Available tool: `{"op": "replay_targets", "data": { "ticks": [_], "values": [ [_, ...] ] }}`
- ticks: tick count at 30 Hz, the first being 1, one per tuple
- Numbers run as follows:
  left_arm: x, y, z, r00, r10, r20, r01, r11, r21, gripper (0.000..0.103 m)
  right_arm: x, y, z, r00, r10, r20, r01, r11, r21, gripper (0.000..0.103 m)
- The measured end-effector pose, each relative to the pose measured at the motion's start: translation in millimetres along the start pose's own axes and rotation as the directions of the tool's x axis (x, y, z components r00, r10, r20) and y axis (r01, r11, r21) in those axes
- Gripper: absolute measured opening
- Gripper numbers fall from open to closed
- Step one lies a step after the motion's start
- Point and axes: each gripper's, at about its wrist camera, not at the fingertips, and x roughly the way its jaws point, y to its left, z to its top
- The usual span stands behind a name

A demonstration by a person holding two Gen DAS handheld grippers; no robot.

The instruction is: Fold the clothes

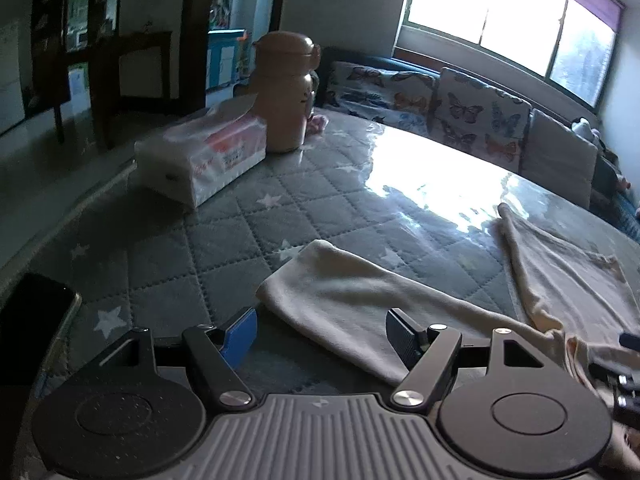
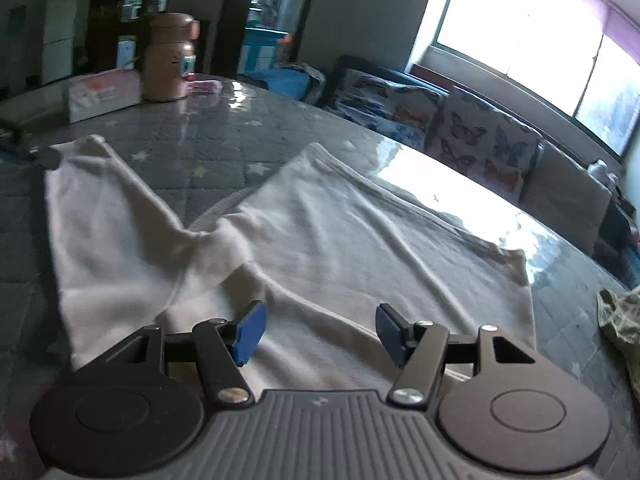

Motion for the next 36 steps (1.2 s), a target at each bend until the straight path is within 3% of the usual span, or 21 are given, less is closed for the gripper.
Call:
{"op": "replay_targets", "data": {
  "ticks": [3, 9, 14, 17, 22, 25, 29, 36],
  "values": [
    [5.3, 2.3, 1.7, 1.000, 0.004, -0.005, -0.004, 1.000, -0.028, 0.072, -9.7, 0.5, 0.5, 1.000, 0.025, 0.010, -0.025, 1.000, -0.001, 0.070],
    [14.4, 8.2, 3.1, 1.000, 0.023, -0.007, -0.024, 0.996, -0.086, 0.053, -27.2, -14.0, 1.9, 0.998, 0.055, 0.024, -0.056, 0.996, 0.072, 0.070],
    [17.3, 15.3, 6.3, 0.999, 0.036, -0.001, -0.036, 0.989, -0.141, 0.009, -40.0, -30.4, -5.2, 0.999, 0.047, 0.024, -0.050, 0.989, 0.137, 0.070],
    [9.9, 12.2, 9.6, 1.000, -0.012, 0.019, 0.015, 0.987, -0.161, 0.006, -47.2, -40.9, -12.0, 0.999, 0.034, 0.021, -0.037, 0.984, 0.172, 0.070],
    [-21.1, -29.1, 20.4, 0.987, -0.138, 0.087, 0.145, 0.987, -0.070, 0.005, -58.2, -61.7, -23.4, 1.000, 0.011, 0.021, -0.016, 0.969, 0.245, 0.070],
    [-40.9, -64.0, 27.4, 0.963, -0.245, 0.116, 0.247, 0.969, 0.000, 0.005, -63.7, -73.4, -29.7, 1.000, -0.005, 0.024, -0.002, 0.959, 0.282, 0.070],
    [-63.6, -117.0, 33.0, 0.909, -0.400, 0.118, 0.390, 0.916, 0.097, 0.005, -69.5, -90.1, -39.2, 0.999, -0.025, 0.026, 0.015, 0.941, 0.337, 0.070],
    [-74.1, -202.9, 14.9, 0.779, -0.627, -0.004, 0.612, 0.759, 0.222, 0.005, -80.5, -122.7, -59.8, 0.998, -0.052, 0.024, 0.036, 0.895, 0.444, 0.070]
  ]
}}
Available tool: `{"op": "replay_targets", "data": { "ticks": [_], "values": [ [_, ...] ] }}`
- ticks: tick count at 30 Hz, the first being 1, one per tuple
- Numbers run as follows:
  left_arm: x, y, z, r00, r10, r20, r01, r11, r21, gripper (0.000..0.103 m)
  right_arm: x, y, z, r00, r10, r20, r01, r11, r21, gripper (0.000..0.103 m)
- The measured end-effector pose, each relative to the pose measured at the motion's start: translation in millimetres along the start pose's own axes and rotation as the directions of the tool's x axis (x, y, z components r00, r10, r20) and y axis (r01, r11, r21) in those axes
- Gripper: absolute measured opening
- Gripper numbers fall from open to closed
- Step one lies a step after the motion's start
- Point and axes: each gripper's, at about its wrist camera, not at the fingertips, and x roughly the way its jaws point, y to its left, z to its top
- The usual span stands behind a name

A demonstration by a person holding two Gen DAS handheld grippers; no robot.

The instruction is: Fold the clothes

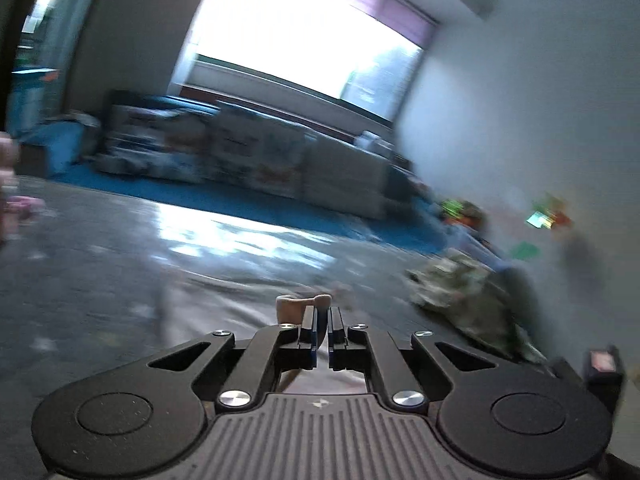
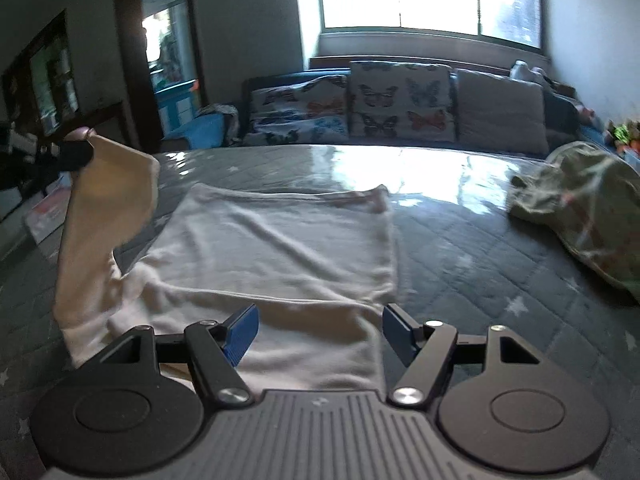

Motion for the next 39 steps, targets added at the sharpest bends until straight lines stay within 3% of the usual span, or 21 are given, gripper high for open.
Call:
{"op": "replay_targets", "data": {
  "ticks": [3, 7, 9, 11, 13, 18, 23, 29, 34, 39],
  "values": [
    [23.0, -20.4, -12.4, 0.994, -0.069, -0.083, 0.074, 0.996, 0.053, 0.006, -3.4, -14.1, -1.8, 1.000, -0.011, -0.004, 0.011, 0.999, 0.039, 0.070],
    [44.5, -28.7, -31.1, 0.975, -0.095, -0.200, 0.113, 0.990, 0.081, 0.008, -7.6, -27.6, -4.1, 1.000, -0.006, -0.008, 0.007, 0.997, 0.082, 0.067],
    [47.5, -29.7, -37.2, 0.969, -0.088, -0.230, 0.112, 0.989, 0.095, 0.015, -8.8, -30.5, -3.8, 1.000, 0.006, -0.010, -0.005, 0.995, 0.095, 0.064],
    [44.4, -26.9, -40.5, 0.969, -0.072, -0.236, 0.100, 0.989, 0.109, 0.039, -9.1, -30.6, -2.6, 1.000, 0.026, -0.011, -0.024, 0.995, 0.100, 0.059],
    [34.4, -18.8, -41.5, 0.976, -0.034, -0.215, 0.064, 0.989, 0.136, 0.048, -8.2, -27.8, -0.8, 0.998, 0.054, -0.013, -0.053, 0.993, 0.102, 0.054],
    [16.7, 16.0, -39.9, 0.979, 0.096, -0.178, -0.072, 0.988, 0.137, 0.051, 6.9, -6.6, -0.7, 0.988, 0.143, -0.055, -0.138, 0.987, 0.076, 0.042],
    [5.2, 52.7, -45.1, 0.969, 0.173, -0.179, -0.160, 0.984, 0.083, 0.051, 29.2, 1.1, -5.6, 0.985, 0.137, -0.105, -0.127, 0.988, 0.091, 0.028],
    [8.7, 70.1, -55.1, 0.960, 0.195, -0.203, -0.182, 0.980, 0.081, 0.051, 35.4, 5.5, -10.7, 0.985, 0.113, -0.132, -0.102, 0.991, 0.083, 0.004],
    [16.7, 67.3, -54.8, 0.964, 0.185, -0.191, -0.165, 0.979, 0.116, 0.051, 15.0, 20.7, 2.6, 0.997, 0.065, -0.052, -0.065, 0.998, 0.001, 0.004],
    [26.8, 67.8, -55.8, 0.960, 0.199, -0.197, -0.173, 0.975, 0.139, 0.051, 24.0, 20.7, 8.8, 0.998, 0.018, -0.060, -0.018, 1.000, -0.003, 0.004]
  ]
}}
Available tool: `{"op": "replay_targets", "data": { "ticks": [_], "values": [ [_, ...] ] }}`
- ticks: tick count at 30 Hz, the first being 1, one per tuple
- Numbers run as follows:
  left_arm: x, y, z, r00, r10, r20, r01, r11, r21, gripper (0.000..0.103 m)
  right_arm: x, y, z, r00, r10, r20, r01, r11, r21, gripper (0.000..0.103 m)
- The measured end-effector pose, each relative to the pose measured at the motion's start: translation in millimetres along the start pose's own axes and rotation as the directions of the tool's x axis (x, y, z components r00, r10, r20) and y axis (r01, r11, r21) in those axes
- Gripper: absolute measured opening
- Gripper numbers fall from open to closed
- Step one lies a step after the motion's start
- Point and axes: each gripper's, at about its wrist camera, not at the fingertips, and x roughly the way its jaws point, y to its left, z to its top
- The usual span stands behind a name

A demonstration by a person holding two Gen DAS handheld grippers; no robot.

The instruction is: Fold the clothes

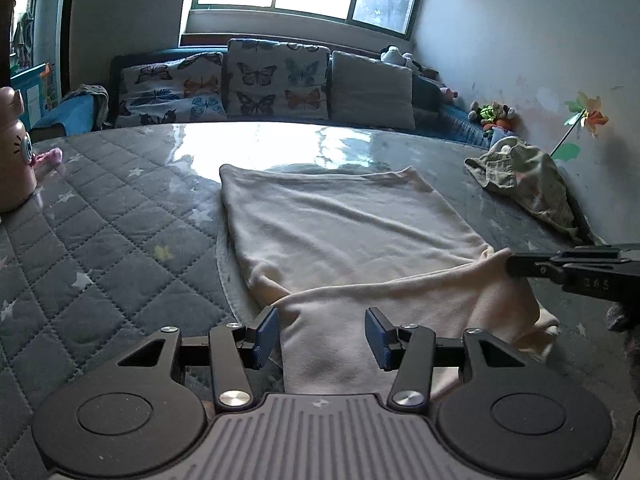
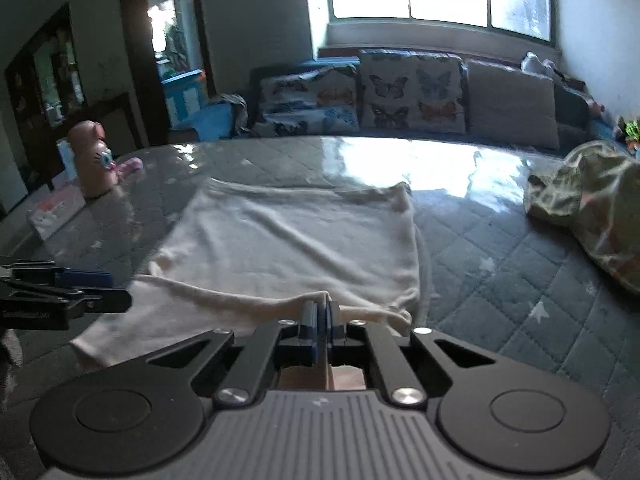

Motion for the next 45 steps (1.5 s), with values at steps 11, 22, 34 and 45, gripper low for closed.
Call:
{"op": "replay_targets", "data": {
  "ticks": [11, 22, 34, 45],
  "values": [
    [1.1, -9.7, 5.2, 1.000, -0.024, 0.011, 0.023, 0.999, 0.038, 0.050, 4.8, -2.6, -7.9, 0.999, 0.042, -0.013, -0.042, 0.998, -0.056, 0.008],
    [24.3, -12.1, 0.4, 0.999, -0.007, -0.047, 0.011, 0.996, 0.085, 0.049, 13.2, -5.3, -14.4, 0.997, 0.054, -0.060, -0.059, 0.995, -0.083, 0.015],
    [-8.2, -16.0, -25.9, 0.996, -0.014, -0.092, 0.033, 0.978, 0.208, 0.052, -14.8, -9.9, -37.3, 0.994, 0.074, -0.084, -0.086, 0.985, -0.152, 0.026],
    [-42.5, -55.5, -58.7, 0.996, -0.068, -0.054, 0.087, 0.836, 0.542, 0.070, -42.7, 1.5, -35.6, 0.993, 0.090, -0.079, -0.110, 0.946, -0.305, 0.051]
  ]
}}
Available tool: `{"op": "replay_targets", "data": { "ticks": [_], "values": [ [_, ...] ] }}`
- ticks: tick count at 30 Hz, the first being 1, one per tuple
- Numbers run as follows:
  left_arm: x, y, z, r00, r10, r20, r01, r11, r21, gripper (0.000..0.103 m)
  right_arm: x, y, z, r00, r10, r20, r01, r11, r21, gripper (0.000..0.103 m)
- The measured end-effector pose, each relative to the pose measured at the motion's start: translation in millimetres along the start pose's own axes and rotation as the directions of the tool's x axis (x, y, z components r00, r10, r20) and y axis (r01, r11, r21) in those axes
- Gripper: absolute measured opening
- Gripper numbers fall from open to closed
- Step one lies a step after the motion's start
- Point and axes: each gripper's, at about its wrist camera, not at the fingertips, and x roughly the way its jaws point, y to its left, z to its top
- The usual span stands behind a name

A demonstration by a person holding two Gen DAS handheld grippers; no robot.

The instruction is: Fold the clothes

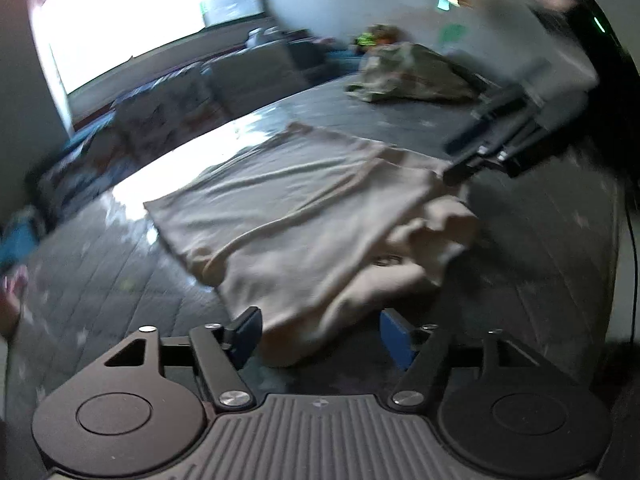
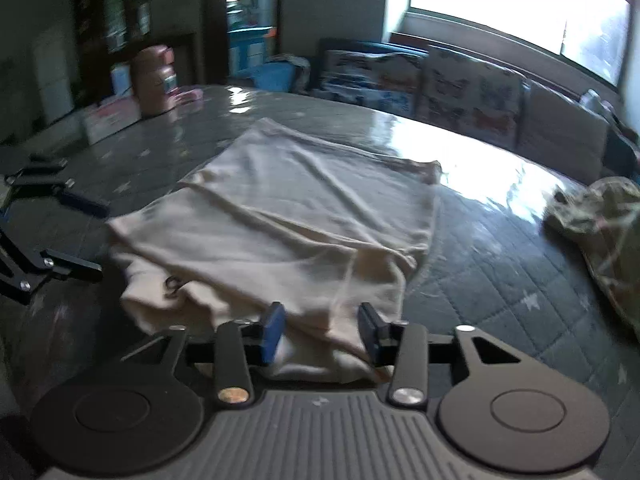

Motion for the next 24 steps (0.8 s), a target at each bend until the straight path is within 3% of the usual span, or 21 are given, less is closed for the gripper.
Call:
{"op": "replay_targets", "data": {
  "ticks": [3, 5, 7, 9, 11, 14, 20, 24],
  "values": [
    [7.9, -15.9, 0.3, 1.000, -0.007, 0.021, 0.005, 0.997, 0.071, 0.070, -2.8, 9.3, -2.3, 1.000, 0.021, -0.021, -0.023, 0.997, -0.073, 0.054],
    [13.2, -23.5, 2.9, 0.999, -0.018, 0.039, 0.014, 0.995, 0.098, 0.070, -5.0, 15.3, -5.4, 0.999, 0.032, -0.032, -0.035, 0.992, -0.118, 0.063],
    [17.8, -28.4, 6.0, 0.998, -0.034, 0.059, 0.027, 0.993, 0.116, 0.069, -7.1, 19.3, -8.8, 0.998, 0.036, -0.041, -0.042, 0.987, -0.156, 0.066],
    [21.7, -29.6, 9.3, 0.996, -0.053, 0.070, 0.045, 0.993, 0.110, 0.055, -8.4, 20.9, -11.0, 0.998, 0.037, -0.048, -0.045, 0.983, -0.177, 0.067],
    [25.3, -26.0, 14.0, 0.995, -0.071, 0.072, 0.065, 0.995, 0.081, 0.026, -9.3, 21.7, -13.2, 0.998, 0.040, -0.053, -0.049, 0.980, -0.192, 0.075],
    [28.3, -15.2, 22.5, 0.994, -0.079, 0.080, 0.078, 0.997, 0.015, 0.012, -9.8, 23.7, -14.6, 0.998, 0.047, -0.045, -0.056, 0.972, -0.228, 0.077],
    [34.2, 19.1, 44.4, 0.992, -0.078, 0.098, 0.092, 0.984, -0.151, 0.009, 2.0, 31.4, -11.9, 0.997, 0.073, -0.026, -0.078, 0.956, -0.283, 0.081],
    [40.9, 33.2, 52.1, 0.992, -0.083, 0.097, 0.101, 0.977, -0.189, 0.009, 13.5, 36.1, -6.5, 0.997, 0.076, 0.018, -0.067, 0.950, -0.304, 0.079]
  ]
}}
